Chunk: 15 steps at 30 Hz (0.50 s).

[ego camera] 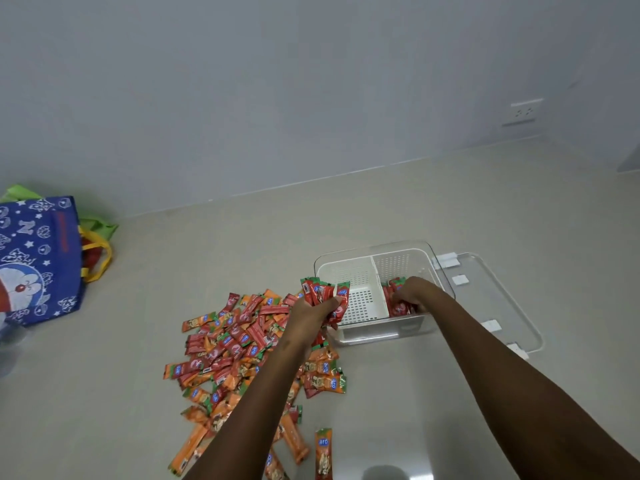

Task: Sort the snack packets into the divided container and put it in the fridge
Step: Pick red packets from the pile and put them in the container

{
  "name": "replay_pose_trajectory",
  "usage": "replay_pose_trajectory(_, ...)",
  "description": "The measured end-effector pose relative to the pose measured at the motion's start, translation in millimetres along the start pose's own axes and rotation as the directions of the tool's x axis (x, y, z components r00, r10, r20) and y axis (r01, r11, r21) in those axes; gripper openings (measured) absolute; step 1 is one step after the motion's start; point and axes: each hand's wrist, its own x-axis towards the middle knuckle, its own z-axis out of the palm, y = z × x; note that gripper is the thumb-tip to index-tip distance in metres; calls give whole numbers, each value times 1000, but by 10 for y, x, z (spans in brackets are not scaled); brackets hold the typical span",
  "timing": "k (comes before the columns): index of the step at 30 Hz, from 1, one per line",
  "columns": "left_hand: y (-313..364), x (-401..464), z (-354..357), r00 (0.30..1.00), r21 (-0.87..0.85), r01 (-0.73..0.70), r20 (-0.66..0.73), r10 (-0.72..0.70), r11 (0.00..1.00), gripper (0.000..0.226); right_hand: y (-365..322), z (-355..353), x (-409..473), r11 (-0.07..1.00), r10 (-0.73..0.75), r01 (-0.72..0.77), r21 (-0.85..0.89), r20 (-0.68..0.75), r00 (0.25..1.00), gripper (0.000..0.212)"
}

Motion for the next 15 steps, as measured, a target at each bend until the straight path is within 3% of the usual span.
replay_pose_trajectory(4,164,195,221,1000,85,5,-18,-4,996,21,66,-92,128,985,-79,98,143,-132,988,20)
replay_pose_trajectory(5,223,260,300,1000,100,8,-23,-5,995,20,46,-157,61,946,-98,149,289,-184,978,19)
replay_pose_trajectory(8,426,467,624,1000,139,2,-10,-1,990,13,72,-334,-144,702,-60,302,644,-369,927,11)
replay_pose_trajectory(12,531,807,1178,996,203,42,64,-56,978,5,207,-529,-334,466,-16,411,784,-457,890,3)
replay_pose_trajectory(15,381,1059,1531,988,421,84,81,-130,903,24,321,-598,-443,408,-9,395,823,-429,903,1)
